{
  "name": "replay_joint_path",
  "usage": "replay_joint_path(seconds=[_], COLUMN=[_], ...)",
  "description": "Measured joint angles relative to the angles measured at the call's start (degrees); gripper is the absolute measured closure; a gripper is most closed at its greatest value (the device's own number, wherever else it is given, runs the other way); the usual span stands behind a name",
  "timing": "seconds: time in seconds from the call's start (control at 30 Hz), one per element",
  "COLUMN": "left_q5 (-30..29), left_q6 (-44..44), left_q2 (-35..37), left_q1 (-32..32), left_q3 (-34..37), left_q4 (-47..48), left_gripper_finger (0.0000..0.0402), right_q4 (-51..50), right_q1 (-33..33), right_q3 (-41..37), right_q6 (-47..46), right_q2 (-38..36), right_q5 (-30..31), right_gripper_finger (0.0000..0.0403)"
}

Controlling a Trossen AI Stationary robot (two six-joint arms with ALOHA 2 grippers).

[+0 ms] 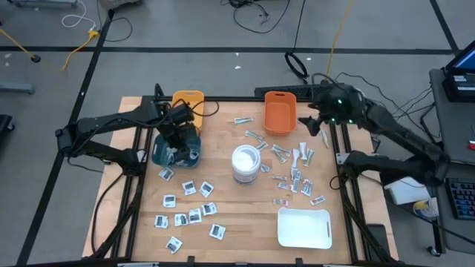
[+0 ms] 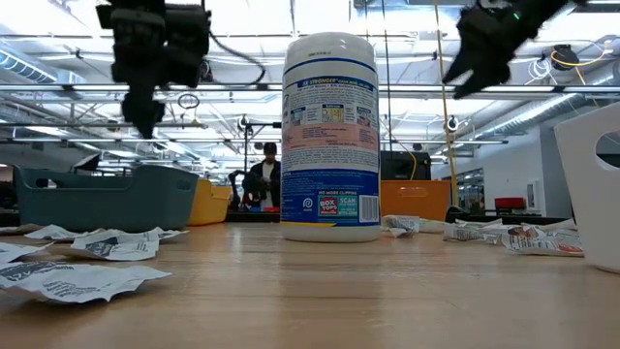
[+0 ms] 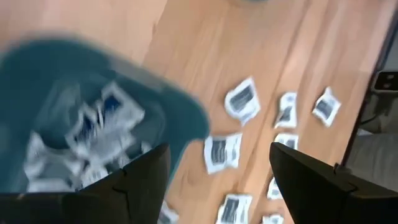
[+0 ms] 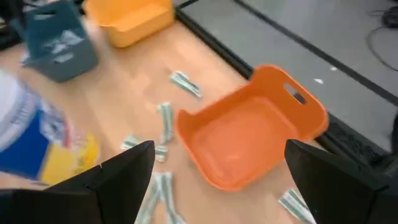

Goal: Pick & Place First Aid Supplies
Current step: Put the blue pad into the blue bin

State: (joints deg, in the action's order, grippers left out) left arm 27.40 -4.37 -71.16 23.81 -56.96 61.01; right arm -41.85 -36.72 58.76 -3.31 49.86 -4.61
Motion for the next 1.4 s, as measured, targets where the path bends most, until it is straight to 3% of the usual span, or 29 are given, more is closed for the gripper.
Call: replay_joint_path(seconds=[0.13, 0.33, 0.57, 0.8, 0.93, 1.4], left_q5=[0.0, 0.0, 0.0, 0.0, 0.1, 0.1], left_q6=[2.6, 6.4, 8.6, 8.7, 9.2, 8.2], left_q2=[0.0, 0.0, 0.0, 0.0, 0.0, 0.0], left_q1=[0.0, -0.1, -0.8, -2.3, -3.4, -5.3], left_q3=[-4.0, -9.7, -14.0, -14.4, -14.4, -14.4], left_q4=[0.0, 0.5, 0.4, 0.5, 0.5, 0.5], left_gripper_finger=[0.0123, 0.0132, 0.0132, 0.0139, 0.0135, 0.0143], right_q4=[-9.1, -11.4, -9.9, -5.9, 2.3, 39.1], right_q1=[4.2, 13.3, 24.6, 29.6, 29.8, 30.0], right_q3=[6.4, 8.4, 8.4, 8.3, 5.1, -19.3], right_q6=[2.2, 3.2, 5.3, 3.6, 2.8, -2.8], right_q2=[7.5, 13.7, 21.1, 30.4, 32.8, 33.7], right_q5=[-1.1, -6.4, -5.8, -1.3, -1.4, -1.4], right_gripper_finger=[0.0046, 0.0046, 0.0046, 0.0046, 0.0052, 0.0065])
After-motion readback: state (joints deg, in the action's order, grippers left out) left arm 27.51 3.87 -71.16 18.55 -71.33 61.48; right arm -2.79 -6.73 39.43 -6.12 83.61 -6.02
